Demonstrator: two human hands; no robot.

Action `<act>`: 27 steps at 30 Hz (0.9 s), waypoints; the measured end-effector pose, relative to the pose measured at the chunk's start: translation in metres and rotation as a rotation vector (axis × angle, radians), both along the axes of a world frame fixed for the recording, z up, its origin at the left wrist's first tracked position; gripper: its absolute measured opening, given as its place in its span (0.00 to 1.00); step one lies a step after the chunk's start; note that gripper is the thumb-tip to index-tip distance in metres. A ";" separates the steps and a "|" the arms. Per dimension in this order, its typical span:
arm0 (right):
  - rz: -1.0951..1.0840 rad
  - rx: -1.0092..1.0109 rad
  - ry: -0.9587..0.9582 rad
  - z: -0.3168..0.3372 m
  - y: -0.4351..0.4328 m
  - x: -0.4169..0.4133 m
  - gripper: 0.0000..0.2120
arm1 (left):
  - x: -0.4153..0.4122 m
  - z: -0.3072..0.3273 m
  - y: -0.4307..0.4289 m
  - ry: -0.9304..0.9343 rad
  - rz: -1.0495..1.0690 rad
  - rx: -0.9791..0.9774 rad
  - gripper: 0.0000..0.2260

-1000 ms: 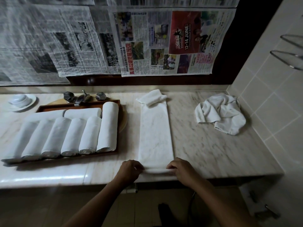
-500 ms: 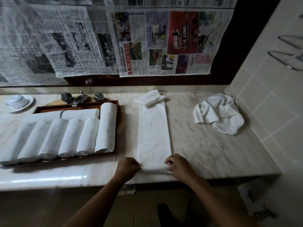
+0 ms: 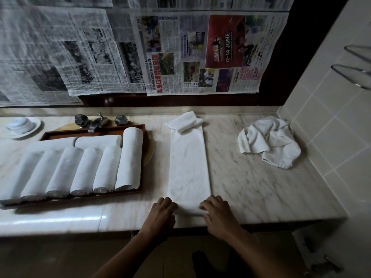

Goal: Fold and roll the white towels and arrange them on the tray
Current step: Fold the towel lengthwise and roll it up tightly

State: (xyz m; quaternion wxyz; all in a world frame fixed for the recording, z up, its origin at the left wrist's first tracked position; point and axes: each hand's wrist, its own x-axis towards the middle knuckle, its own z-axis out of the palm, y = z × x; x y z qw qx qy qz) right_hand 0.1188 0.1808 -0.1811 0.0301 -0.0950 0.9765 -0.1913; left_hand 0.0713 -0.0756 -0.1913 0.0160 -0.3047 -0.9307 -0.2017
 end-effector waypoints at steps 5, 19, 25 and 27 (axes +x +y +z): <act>0.003 0.033 -0.020 0.000 -0.001 -0.003 0.22 | -0.011 -0.005 0.001 -0.026 0.034 -0.036 0.27; -0.215 -0.392 -0.191 0.007 0.020 0.001 0.13 | -0.011 0.018 -0.010 -0.446 0.298 0.265 0.06; -0.239 -0.255 0.041 -0.004 0.009 0.002 0.12 | -0.026 0.020 -0.012 -0.550 0.336 0.241 0.05; -0.170 -0.120 0.162 -0.008 -0.005 0.011 0.16 | -0.030 0.020 -0.011 -0.554 0.321 0.224 0.06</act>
